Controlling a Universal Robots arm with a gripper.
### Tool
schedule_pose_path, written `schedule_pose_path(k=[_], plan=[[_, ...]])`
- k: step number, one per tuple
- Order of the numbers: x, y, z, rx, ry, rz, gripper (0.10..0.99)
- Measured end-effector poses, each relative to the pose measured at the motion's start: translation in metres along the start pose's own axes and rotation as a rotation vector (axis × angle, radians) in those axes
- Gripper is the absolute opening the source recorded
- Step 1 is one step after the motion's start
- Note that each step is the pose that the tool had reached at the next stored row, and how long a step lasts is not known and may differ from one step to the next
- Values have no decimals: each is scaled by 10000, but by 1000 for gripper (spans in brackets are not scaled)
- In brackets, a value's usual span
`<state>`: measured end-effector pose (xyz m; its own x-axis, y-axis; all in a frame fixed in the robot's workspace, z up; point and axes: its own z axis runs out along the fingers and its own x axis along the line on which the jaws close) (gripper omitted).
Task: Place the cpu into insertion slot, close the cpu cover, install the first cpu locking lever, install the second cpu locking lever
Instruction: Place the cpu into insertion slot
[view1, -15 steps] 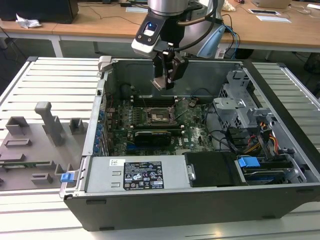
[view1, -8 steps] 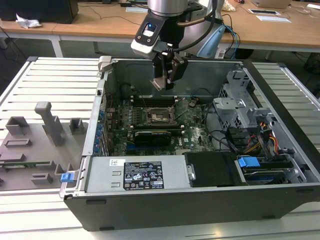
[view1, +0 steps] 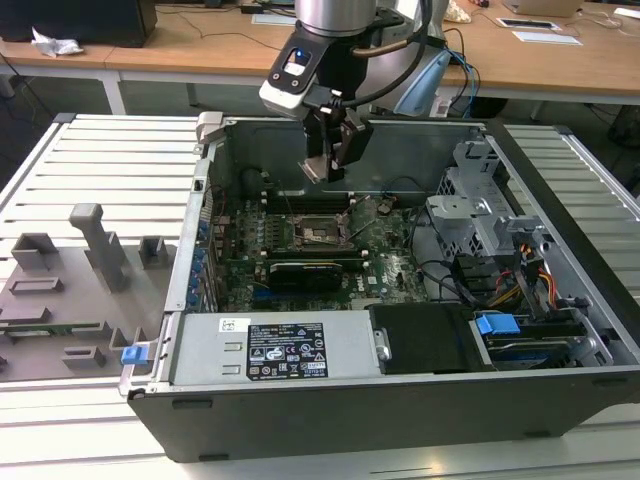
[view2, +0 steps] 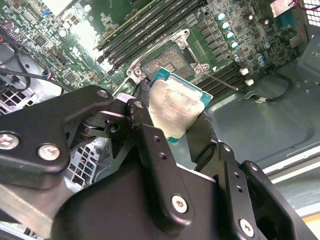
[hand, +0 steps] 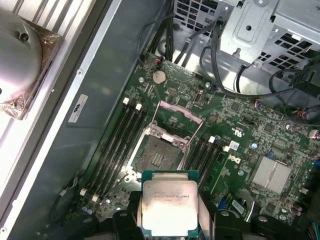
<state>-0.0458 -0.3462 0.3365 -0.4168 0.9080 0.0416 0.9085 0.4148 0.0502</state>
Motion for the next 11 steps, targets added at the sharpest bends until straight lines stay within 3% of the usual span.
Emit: schedule_pose_path(k=[11], plan=[[-1, -1, 19, 139, 56, 255, 533]])
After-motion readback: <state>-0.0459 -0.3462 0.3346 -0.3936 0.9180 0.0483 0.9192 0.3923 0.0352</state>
